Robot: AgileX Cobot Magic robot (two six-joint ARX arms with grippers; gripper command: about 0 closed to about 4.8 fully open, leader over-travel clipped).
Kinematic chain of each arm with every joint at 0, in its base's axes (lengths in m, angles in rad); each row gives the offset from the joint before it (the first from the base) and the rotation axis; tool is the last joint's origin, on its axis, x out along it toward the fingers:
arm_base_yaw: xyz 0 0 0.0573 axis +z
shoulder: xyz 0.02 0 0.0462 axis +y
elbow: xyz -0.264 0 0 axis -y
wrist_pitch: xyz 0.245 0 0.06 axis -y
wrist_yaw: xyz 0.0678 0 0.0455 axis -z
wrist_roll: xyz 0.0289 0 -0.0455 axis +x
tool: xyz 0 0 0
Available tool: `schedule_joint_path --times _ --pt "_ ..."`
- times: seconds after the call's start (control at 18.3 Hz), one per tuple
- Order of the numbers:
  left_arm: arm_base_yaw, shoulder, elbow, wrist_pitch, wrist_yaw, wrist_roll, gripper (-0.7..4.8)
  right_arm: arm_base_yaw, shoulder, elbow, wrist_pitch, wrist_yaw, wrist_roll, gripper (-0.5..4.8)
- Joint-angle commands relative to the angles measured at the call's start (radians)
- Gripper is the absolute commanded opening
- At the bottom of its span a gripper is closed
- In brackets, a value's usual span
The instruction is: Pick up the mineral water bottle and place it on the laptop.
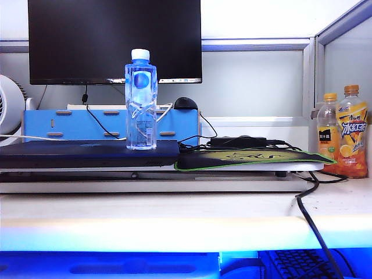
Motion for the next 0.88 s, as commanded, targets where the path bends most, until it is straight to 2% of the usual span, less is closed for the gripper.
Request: schedule_joint_path --times 0.05,0.22,0.38,0.49,0.66,0.88 --pt "0.0 -0.002 0.002 0.008 0.002 0.001 -0.02 0.0 -0.145 0.005 -0.124 0.133 -0.067 0.28" --pt "0.0 -0.002 0.002 0.008 0.002 0.001 -0.02 0.0 -0.251 0.005 -0.276 0.263 -0.126 0.08" --pt "0.0 -0.002 0.002 0.008 0.002 0.001 -0.02 -0.002 -0.351 0.005 -0.404 0.411 -0.127 0.07" --pt "0.0 -0.002 0.002 0.008 0.002 0.001 -0.02 -0.002 -0.409 0.004 -0.49 0.472 -0.127 0.07" --pt "0.0 -0.002 0.002 0.008 0.002 0.001 -0.02 -0.002 -0.486 -0.003 -0.606 0.503 -0.126 0.07" --pt "0.0 -0.002 0.002 0.008 0.002 0.001 -0.02 -0.072 -0.597 -0.164 -0.508 0.46 -0.122 0.08"
